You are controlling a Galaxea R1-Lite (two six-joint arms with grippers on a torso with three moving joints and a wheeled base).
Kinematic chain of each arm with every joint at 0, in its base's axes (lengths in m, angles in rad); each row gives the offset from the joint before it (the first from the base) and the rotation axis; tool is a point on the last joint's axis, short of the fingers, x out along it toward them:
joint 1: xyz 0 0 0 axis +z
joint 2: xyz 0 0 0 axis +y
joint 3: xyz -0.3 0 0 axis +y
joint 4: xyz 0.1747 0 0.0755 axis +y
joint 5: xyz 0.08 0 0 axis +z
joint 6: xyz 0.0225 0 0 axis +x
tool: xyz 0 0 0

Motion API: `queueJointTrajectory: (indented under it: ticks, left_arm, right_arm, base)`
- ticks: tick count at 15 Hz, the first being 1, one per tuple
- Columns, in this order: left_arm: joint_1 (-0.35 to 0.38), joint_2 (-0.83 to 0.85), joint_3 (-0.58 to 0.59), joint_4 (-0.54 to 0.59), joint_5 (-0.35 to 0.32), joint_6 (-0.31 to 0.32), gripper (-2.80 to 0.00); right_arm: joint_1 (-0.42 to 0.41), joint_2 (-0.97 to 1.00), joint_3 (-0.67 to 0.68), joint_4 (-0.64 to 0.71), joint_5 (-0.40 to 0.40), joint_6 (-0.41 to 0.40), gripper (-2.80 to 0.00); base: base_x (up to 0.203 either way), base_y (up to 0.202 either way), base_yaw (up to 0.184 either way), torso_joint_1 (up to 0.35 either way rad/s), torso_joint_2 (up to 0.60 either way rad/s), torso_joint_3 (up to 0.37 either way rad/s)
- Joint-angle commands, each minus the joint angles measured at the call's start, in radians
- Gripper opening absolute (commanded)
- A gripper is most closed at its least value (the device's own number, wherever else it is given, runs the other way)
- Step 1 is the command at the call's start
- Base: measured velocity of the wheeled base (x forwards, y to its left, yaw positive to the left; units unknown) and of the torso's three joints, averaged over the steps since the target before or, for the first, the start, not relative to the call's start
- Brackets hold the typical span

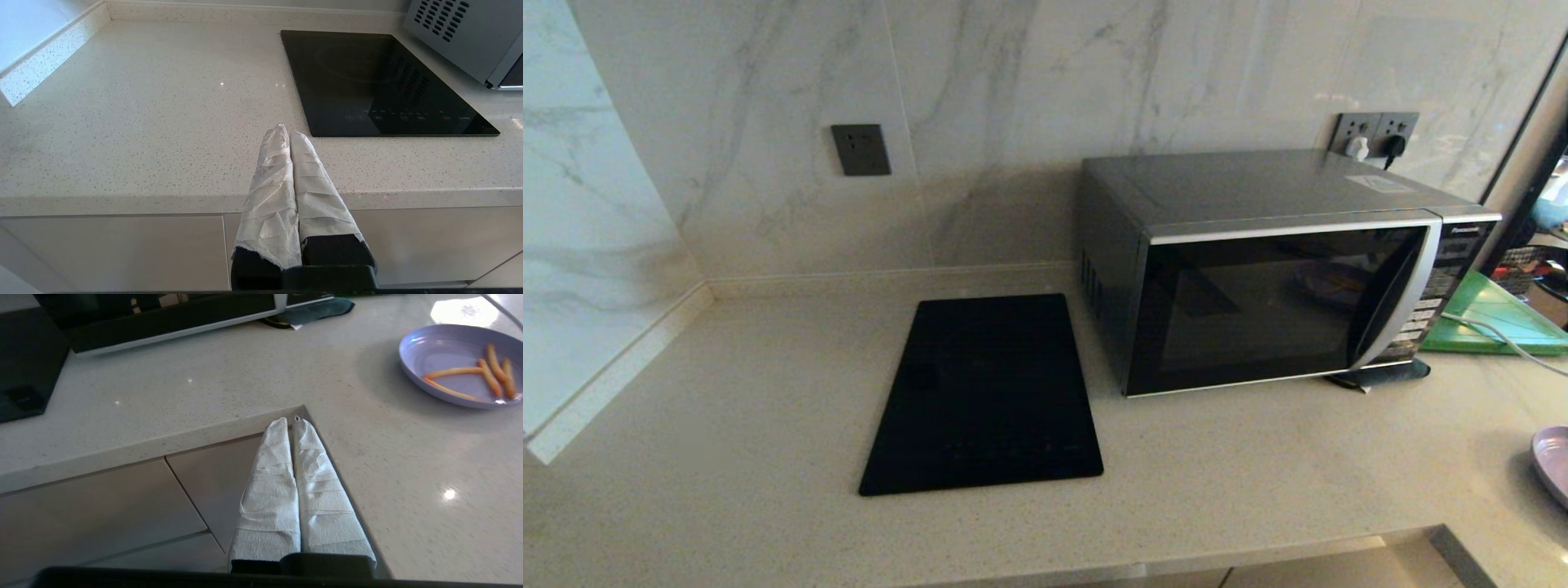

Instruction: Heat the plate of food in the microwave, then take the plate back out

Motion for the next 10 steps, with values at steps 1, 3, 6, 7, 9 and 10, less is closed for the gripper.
queueJointTrajectory:
  ticks: [1,3,6,7,9,10]
  left_arm:
    - [0.000,0.002,0.000,0.000,0.001,0.000,-2.80]
    - [0.000,0.002,0.000,0.000,0.001,0.000,-2.80]
    - [0.000,0.002,0.000,0.000,0.001,0.000,-2.80]
    - [0.000,0.002,0.000,0.000,0.001,0.000,-2.80]
    - [0.000,0.002,0.000,0.000,0.001,0.000,-2.80]
    - [0.000,0.002,0.000,0.000,0.001,0.000,-2.80]
  right_arm:
    - [0.000,0.002,0.097,-0.105,0.002,-0.029,-2.80]
    - [0.000,0.002,0.164,-0.255,0.010,-0.055,-2.80]
    - [0.000,0.002,0.183,-0.267,0.121,-0.068,-2.80]
    - [0.000,0.002,0.206,-0.276,0.135,-0.069,-2.80]
    - [0.000,0.002,0.238,-0.347,0.140,-0.061,-2.80]
    - [0.000,0.002,0.238,-0.350,0.138,-0.045,-2.80]
  base:
    - [0.000,0.000,0.000,0.000,0.00,0.000]
    - [0.000,0.000,0.000,0.000,0.00,0.000]
    - [0.000,0.000,0.000,0.000,0.00,0.000]
    - [0.000,0.000,0.000,0.000,0.00,0.000]
    - [0.000,0.000,0.000,0.000,0.00,0.000]
    - [0.000,0.000,0.000,0.000,0.00,0.000]
